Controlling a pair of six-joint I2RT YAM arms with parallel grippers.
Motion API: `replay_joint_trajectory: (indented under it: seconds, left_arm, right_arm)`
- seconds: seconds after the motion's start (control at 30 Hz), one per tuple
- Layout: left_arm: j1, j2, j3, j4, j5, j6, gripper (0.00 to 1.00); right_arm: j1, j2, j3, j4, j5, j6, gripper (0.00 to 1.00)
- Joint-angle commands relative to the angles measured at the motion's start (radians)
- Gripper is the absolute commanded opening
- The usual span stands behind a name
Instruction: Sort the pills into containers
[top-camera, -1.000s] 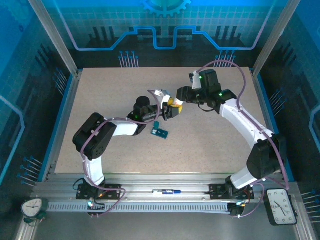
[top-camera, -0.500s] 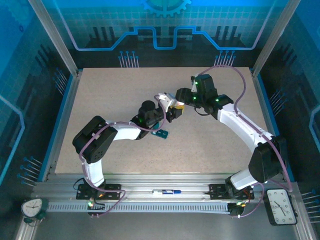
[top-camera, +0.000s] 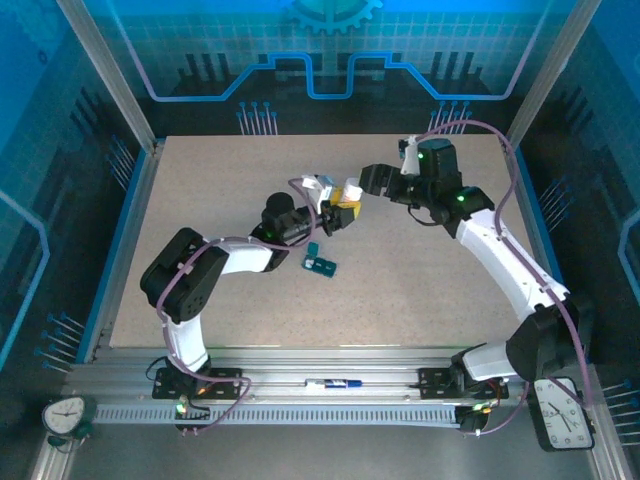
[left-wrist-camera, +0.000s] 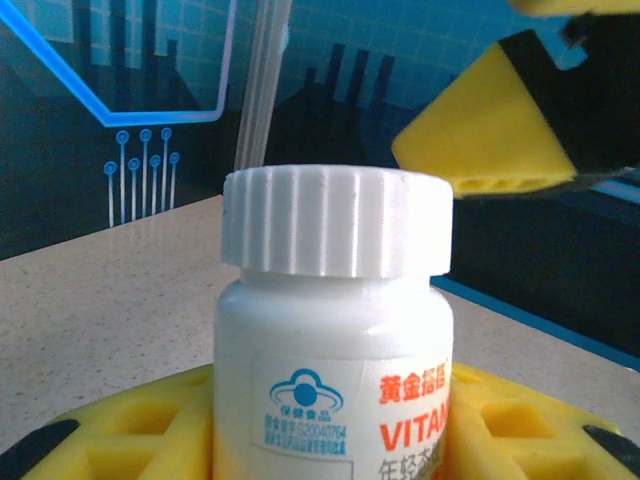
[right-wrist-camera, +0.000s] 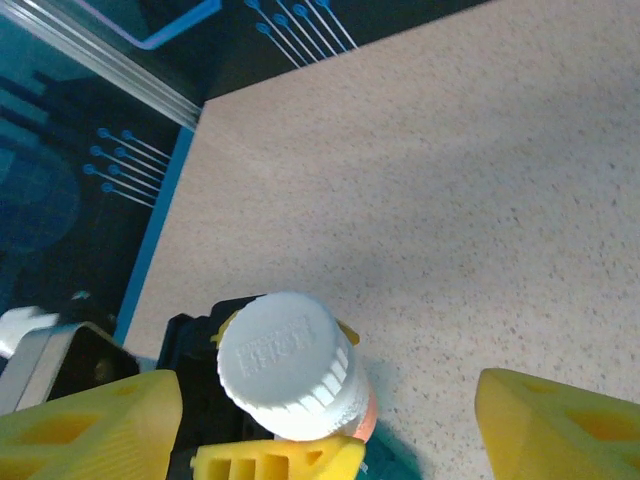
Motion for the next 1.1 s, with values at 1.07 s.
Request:
replay_joint_trajectory:
  seconds: [1.07]
  left_arm:
    - [0.049, 0.026, 0.106, 0.051, 0.308, -0.226, 0.00]
  right_arm:
    - [0.008, 0.138, 0.084, 0.007, -0.286, -0.239, 0.46]
